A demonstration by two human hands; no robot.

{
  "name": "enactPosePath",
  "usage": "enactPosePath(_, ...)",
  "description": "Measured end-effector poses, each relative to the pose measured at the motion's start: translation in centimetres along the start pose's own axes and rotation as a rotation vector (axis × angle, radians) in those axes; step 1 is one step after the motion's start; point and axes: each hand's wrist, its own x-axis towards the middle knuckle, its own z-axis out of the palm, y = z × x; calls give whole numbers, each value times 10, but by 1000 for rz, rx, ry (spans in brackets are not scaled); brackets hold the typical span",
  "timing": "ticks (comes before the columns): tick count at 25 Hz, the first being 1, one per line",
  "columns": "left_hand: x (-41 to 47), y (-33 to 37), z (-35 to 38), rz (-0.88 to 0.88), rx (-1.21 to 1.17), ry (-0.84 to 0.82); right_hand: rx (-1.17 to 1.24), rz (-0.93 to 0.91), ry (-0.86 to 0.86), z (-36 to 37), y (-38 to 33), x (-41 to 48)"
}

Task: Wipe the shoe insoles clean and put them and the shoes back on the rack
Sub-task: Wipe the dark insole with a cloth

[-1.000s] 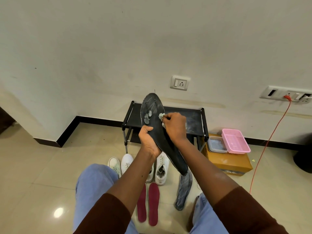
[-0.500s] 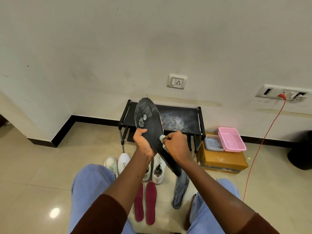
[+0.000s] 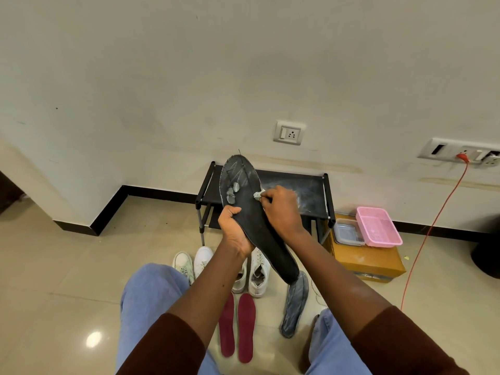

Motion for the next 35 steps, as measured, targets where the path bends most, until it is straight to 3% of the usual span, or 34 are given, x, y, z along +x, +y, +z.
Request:
enactPosePath(6, 12, 10, -1, 16, -52, -95, 169, -7, -281, -19, 1, -14)
enactPosePath(12, 20, 20, -3, 88, -176, -192, 412, 80, -226, -14, 13, -47)
enactPosePath(16, 23, 28, 3, 13, -155, -220, 505, 45, -59, -1, 8, -63)
enactPosePath(19, 16, 24, 9, -80, 46, -145, 476, -19, 4, -2, -13, -53)
enactPosePath(23, 6, 6, 13, -148, 229, -10, 336, 30, -45, -6, -30, -20)
enactPosePath(25, 9, 5, 11, -189, 208, -9, 315, 66, -48, -7, -30, -9)
enactPosePath(30, 2, 4, 2, -224, 129, -200, 268, 103, -13, -15, -32, 4)
enactPosePath(35, 7, 4, 7, -202, 42, -95, 141, 99, -107, -7, -34, -4)
